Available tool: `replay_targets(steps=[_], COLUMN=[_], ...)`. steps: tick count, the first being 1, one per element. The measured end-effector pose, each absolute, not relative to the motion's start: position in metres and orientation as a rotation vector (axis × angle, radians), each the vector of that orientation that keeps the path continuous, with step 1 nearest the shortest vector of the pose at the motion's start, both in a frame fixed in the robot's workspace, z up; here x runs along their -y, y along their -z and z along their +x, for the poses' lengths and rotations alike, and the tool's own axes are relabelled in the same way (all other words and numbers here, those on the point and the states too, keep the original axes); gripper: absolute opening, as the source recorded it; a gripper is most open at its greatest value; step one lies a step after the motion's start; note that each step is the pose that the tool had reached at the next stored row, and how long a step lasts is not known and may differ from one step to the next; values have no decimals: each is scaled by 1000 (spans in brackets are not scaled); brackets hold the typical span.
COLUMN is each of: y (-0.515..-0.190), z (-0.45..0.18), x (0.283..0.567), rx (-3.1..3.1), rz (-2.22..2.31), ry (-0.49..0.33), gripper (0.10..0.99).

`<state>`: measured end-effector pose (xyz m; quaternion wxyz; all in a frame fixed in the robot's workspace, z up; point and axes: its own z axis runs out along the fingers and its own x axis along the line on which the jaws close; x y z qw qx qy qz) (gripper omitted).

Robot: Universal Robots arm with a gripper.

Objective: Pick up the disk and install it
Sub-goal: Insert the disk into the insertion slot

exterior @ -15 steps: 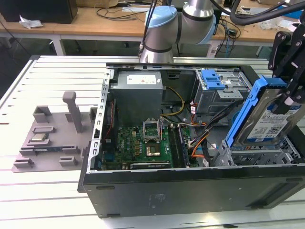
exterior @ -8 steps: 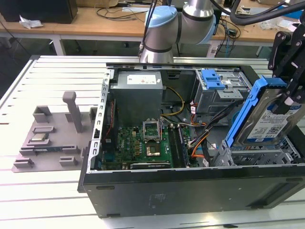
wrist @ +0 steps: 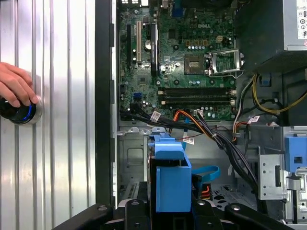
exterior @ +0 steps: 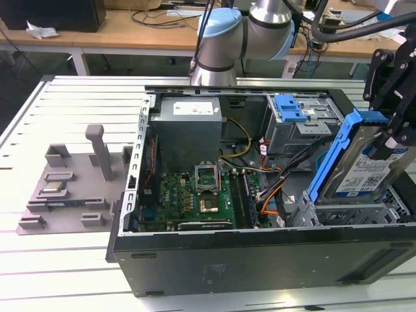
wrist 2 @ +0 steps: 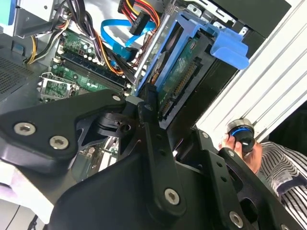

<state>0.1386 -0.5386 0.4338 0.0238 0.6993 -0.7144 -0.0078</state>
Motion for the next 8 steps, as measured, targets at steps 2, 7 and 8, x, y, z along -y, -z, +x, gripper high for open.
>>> replay_targets(steps=[2, 7, 8], y=[-425, -413, -410], z=[139, 139, 139], x=[539, 539, 539], rx=[2211, 2211, 2211], rz=[2164, 2164, 2164], ry=[24, 24, 24], gripper=[361, 361, 361])
